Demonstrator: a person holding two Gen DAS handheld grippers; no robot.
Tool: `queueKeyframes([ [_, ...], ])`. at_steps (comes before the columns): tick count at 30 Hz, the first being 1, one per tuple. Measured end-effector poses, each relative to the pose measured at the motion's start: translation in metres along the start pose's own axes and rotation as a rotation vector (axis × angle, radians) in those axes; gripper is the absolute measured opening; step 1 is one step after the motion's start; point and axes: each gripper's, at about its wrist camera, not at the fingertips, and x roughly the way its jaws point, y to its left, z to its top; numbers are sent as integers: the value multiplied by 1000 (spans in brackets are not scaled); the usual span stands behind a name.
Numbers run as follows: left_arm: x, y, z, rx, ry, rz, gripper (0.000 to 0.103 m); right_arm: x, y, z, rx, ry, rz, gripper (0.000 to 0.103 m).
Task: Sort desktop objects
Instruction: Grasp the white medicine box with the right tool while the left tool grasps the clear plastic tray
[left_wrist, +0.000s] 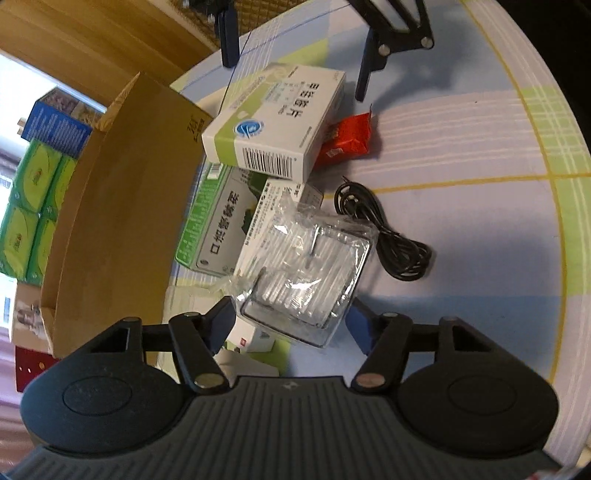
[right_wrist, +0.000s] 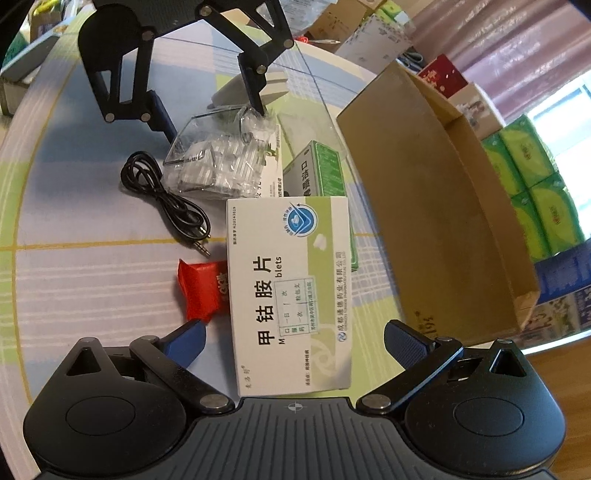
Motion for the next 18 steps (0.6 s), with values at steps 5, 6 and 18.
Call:
queueKeyframes([
  [5,0,0,1,71,-19,-1,71,4,-8,1,37,9,43,99],
  [6,0,-1,1,84,-21,-5,71,5,-8,1,41,11,49,94],
  [18,13,-4,7,169,-27,-29,57,8,-10,-3,92,32,69,70],
])
